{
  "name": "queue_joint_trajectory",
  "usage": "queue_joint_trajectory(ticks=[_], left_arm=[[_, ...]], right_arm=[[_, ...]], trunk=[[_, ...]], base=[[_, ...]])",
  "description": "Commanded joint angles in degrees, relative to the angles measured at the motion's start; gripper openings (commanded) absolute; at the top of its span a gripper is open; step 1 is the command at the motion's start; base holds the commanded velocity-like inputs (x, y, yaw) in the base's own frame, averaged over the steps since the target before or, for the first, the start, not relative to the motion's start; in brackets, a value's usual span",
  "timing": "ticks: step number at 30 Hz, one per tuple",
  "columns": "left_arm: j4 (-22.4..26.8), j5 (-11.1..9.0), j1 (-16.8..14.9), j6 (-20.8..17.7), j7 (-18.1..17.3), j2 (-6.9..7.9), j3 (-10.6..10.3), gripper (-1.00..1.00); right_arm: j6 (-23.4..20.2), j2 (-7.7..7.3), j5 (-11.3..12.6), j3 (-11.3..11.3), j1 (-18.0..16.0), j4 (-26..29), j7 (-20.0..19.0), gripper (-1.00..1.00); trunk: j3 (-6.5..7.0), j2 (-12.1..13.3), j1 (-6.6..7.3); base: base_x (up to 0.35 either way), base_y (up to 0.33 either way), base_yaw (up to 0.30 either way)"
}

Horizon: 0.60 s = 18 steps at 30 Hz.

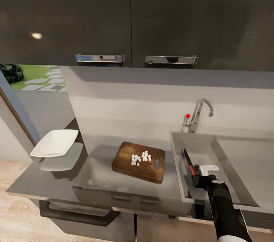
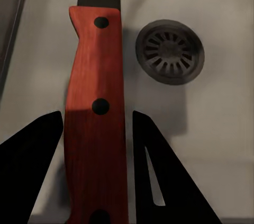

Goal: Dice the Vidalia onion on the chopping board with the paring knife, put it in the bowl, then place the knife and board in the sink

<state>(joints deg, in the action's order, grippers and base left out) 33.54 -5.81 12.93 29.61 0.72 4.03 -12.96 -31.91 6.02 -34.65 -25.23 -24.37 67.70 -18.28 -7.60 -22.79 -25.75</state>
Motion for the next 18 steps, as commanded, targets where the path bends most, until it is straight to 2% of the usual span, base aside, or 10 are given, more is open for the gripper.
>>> queue_joint_trajectory(ticks=[1,10,18], left_arm=[[0.3,-0.6,0.0,0.7,0.1,0.13,-0.4,1.00],[0.6,-0.6,0.0,1.8,0.1,0.11,-0.5,1.00],[0.3,-0.6,0.0,1.8,0.1,0.10,-0.4,1.00]], right_arm=[[-0.1,0.05,-0.6,-0.2,-0.1,0.1,-0.5,-1.00],[-0.2,-0.04,-0.6,-0.3,-0.1,0.0,-0.5,-1.00],[-0.2,-0.05,-0.6,-0.3,-0.1,0.0,-0.5,-1.00]], trunk=[[-0.21,-0.1,-0.03],[-1.05,-0.1,-0.03],[-1.79,-0.1,-0.03]], base=[[0.000,0.000,0.000],[0.004,-0.002,0.000],[0.133,-0.108,0.000]])
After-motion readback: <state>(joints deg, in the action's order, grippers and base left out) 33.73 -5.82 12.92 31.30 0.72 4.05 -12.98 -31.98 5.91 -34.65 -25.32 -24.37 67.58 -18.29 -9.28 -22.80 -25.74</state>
